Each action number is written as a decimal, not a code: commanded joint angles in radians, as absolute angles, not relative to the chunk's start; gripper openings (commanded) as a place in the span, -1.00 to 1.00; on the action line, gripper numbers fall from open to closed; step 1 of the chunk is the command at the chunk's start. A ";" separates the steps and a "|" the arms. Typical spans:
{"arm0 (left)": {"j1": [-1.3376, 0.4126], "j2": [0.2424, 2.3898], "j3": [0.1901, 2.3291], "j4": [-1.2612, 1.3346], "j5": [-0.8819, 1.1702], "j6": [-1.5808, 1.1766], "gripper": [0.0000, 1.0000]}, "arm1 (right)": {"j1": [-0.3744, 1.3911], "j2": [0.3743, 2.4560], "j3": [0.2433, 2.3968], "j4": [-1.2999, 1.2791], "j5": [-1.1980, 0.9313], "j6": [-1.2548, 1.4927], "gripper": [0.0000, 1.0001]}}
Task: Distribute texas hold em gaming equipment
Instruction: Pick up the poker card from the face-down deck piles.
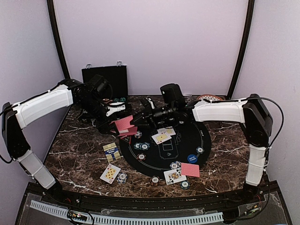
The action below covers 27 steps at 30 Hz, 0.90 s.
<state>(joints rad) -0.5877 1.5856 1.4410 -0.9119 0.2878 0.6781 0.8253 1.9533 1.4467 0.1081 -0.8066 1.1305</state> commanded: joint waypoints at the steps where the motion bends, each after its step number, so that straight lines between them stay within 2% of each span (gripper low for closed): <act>1: -0.584 1.557 1.434 -0.916 0.284 0.690 -1.00 | 0.813 1.905 1.420 0.144 -0.810 1.125 -1.00; 6: -0.584 1.555 1.430 -0.921 0.276 0.690 -1.00 | 0.795 1.882 1.421 0.057 -0.802 1.063 -1.00; 11: -0.584 1.554 1.422 -0.920 0.266 0.686 -1.00 | 0.726 1.804 1.462 -0.336 -0.672 0.812 -1.00; 18: -0.584 1.552 1.407 -0.910 0.257 0.688 -1.00 | 0.680 1.737 1.495 -0.766 -0.320 0.549 -1.00; 27: -0.584 1.561 1.413 -0.913 0.259 0.690 -1.00 | 0.678 1.712 1.531 -0.987 0.100 0.480 -1.00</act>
<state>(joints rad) -0.5873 1.5856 1.4166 -0.9115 0.2516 0.6777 0.6743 1.7409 1.4796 -0.8478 -0.1482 0.5381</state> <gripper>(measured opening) 0.686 0.008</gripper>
